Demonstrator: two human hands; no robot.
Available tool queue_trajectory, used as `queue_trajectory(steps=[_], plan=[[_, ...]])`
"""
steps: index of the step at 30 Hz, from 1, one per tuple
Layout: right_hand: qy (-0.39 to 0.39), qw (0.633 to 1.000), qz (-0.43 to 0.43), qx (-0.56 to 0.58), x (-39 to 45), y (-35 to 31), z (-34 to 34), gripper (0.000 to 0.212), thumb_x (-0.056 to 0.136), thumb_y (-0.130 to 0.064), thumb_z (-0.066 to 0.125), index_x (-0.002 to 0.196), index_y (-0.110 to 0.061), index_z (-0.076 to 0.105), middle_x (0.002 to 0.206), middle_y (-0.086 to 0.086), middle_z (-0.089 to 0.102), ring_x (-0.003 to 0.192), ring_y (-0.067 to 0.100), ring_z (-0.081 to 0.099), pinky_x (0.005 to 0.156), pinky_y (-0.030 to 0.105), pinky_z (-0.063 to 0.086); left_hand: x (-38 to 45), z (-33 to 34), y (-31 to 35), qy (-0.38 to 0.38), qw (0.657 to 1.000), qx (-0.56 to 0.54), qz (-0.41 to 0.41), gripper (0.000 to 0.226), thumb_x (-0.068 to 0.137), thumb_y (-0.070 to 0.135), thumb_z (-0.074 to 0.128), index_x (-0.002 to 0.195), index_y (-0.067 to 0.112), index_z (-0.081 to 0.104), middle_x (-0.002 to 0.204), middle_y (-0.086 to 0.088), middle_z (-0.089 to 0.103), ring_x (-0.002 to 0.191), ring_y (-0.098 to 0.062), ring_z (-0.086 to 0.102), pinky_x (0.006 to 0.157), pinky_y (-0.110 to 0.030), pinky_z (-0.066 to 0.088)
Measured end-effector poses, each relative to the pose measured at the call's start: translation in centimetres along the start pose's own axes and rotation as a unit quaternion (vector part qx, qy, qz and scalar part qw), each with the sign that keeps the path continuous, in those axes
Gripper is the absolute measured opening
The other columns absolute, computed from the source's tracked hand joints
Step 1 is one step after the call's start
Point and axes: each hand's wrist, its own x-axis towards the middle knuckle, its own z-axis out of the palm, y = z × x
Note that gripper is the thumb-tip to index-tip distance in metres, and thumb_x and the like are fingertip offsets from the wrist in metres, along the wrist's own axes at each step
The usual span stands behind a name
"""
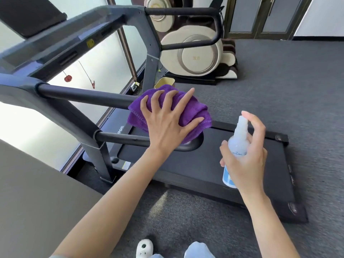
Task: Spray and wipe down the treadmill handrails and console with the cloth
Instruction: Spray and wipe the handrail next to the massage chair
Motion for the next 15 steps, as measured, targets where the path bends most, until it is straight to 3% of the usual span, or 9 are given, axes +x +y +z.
queue_trajectory(steps=[3,5,8,11,15], plan=[[0.01,1.0,0.0,0.0,-0.3,0.0,-0.3,0.07,0.079,-0.008,0.061,0.128,-0.054,0.041,0.105,0.002,0.066,0.067,0.04,0.063,0.067,0.052,0.056,0.6,0.5,1.6,-0.012,0.999,0.006,0.047,0.045,0.081,0.07,0.056,0.103,0.033,0.071,0.11,0.003,0.066,0.109,-0.035,0.054,0.103,-0.056,0.029],[0.012,1.0,0.001,0.004,-0.4,0.0,-0.4,0.069,0.078,-0.01,0.061,0.128,-0.052,0.041,0.1,0.0,0.066,0.064,0.04,0.062,0.065,0.051,0.056,0.3,1.3,3.1,-0.04,0.986,0.073,0.147,0.04,0.078,0.063,0.061,0.088,0.027,0.073,0.099,0.002,0.065,0.102,-0.033,0.056,0.103,-0.056,0.029],[0.014,1.0,0.002,0.009,-0.3,-0.2,-0.5,0.069,0.077,-0.013,0.061,0.129,-0.052,0.04,0.096,0.001,0.066,0.064,0.038,0.063,0.067,0.052,0.057,-1.1,2.2,5.1,-0.092,0.94,0.184,0.27,0.037,0.078,0.064,0.058,0.086,0.031,0.073,0.095,0.008,0.062,0.104,-0.023,0.057,0.109,-0.05,0.034],[0.033,0.999,0.002,0.007,-0.4,0.0,-1.4,0.07,0.078,-0.013,0.061,0.128,-0.058,0.04,0.101,0.008,0.068,0.065,0.038,0.063,0.069,0.052,0.057,-1.0,2.5,5.0,-0.049,0.955,0.142,0.255,0.038,0.075,0.061,0.063,0.085,0.026,0.073,0.099,0.003,0.065,0.108,-0.024,0.059,0.11,-0.05,0.032],[0.049,0.999,0.023,-0.004,-1.2,0.9,-2.4,0.071,0.078,-0.014,0.061,0.129,-0.059,0.039,0.118,0.009,0.066,0.072,0.037,0.066,0.074,0.053,0.057,0.2,2.3,1.9,0.072,0.989,0.024,0.124,0.04,0.08,0.06,0.063,0.095,0.025,0.072,0.116,-0.008,0.064,0.123,-0.039,0.05,0.111,-0.064,0.016]])
